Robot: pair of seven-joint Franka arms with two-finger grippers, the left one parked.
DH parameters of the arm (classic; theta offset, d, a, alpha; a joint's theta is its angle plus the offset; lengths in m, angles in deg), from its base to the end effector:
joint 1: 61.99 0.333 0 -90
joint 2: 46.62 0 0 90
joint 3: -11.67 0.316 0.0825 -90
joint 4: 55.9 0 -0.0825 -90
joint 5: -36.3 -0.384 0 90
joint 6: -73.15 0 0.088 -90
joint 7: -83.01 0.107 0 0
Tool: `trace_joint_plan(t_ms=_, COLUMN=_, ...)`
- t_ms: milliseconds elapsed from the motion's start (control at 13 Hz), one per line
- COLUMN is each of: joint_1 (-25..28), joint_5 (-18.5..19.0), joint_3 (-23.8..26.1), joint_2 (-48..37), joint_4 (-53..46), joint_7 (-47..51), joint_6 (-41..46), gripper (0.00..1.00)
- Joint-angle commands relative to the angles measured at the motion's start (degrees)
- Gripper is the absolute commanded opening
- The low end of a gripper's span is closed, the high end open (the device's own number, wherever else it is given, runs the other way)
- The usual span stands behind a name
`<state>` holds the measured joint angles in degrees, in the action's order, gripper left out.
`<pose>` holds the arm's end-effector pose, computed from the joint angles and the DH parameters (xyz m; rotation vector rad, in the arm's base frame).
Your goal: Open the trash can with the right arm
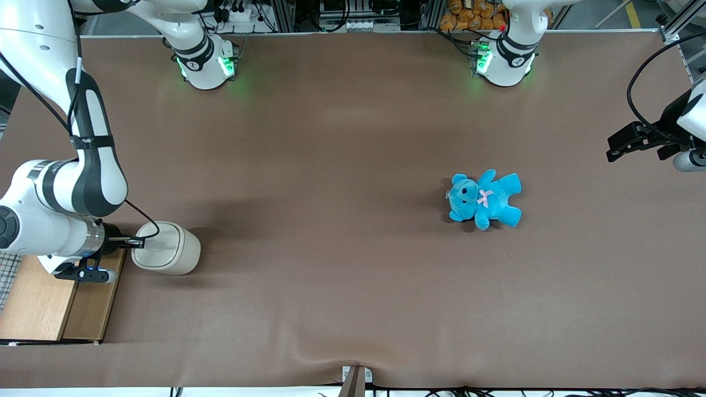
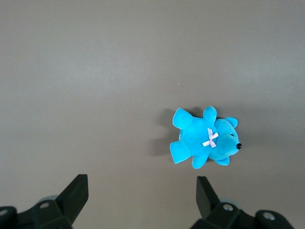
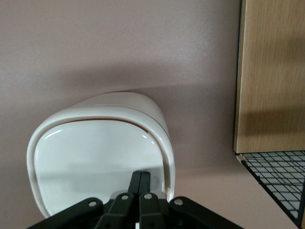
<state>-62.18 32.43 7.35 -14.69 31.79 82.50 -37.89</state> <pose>0.6816 -0.0418 0.3214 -3.1031 0.1402 0.2285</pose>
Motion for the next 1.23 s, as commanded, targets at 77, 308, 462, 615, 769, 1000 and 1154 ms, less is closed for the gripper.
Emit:
trace_joint_plan(t_ms=77, joint_1=0.72, joint_5=-0.09, joint_3=0.09, joint_2=0.07, joint_4=-8.04, joint_7=0.77, joint_6=9.59, gripper=0.00)
trace_joint_plan(t_ms=308, joint_1=0.90, joint_5=-0.09, joint_3=0.27, joint_2=-0.37, joint_4=-12.17, joint_7=1.48, joint_6=15.40, gripper=0.09)
trace_joint_plan(t_ms=462, joint_1=0.81, joint_5=0.08, joint_3=1.15, joint_2=-1.16, joint_4=-15.78, joint_7=1.57, joint_6=19.62, gripper=1.00)
trace_joint_plan(t_ms=615, joint_1=0.81, joint_5=0.17, joint_3=1.06, joint_2=-3.61, joint_4=-16.32, joint_7=1.22, joint_6=19.81, gripper=1.00)
trace_joint_plan(t_ms=769, joint_1=0.20, joint_5=-0.26, joint_3=1.15, joint_2=-6.68, joint_4=-16.32, joint_7=1.13, joint_6=21.12, gripper=1.00)
trace_joint_plan(t_ms=1000, joint_1=-0.50, joint_5=-0.09, joint_3=0.97, joint_2=-10.99, joint_4=-15.80, joint_7=0.60, joint_6=25.96, gripper=1.00)
trace_joint_plan(t_ms=1154, joint_1=-2.52, joint_5=-0.79, joint_3=0.97, joint_2=-12.93, joint_4=-15.36, joint_7=-1.32, joint_6=27.19, gripper=1.00)
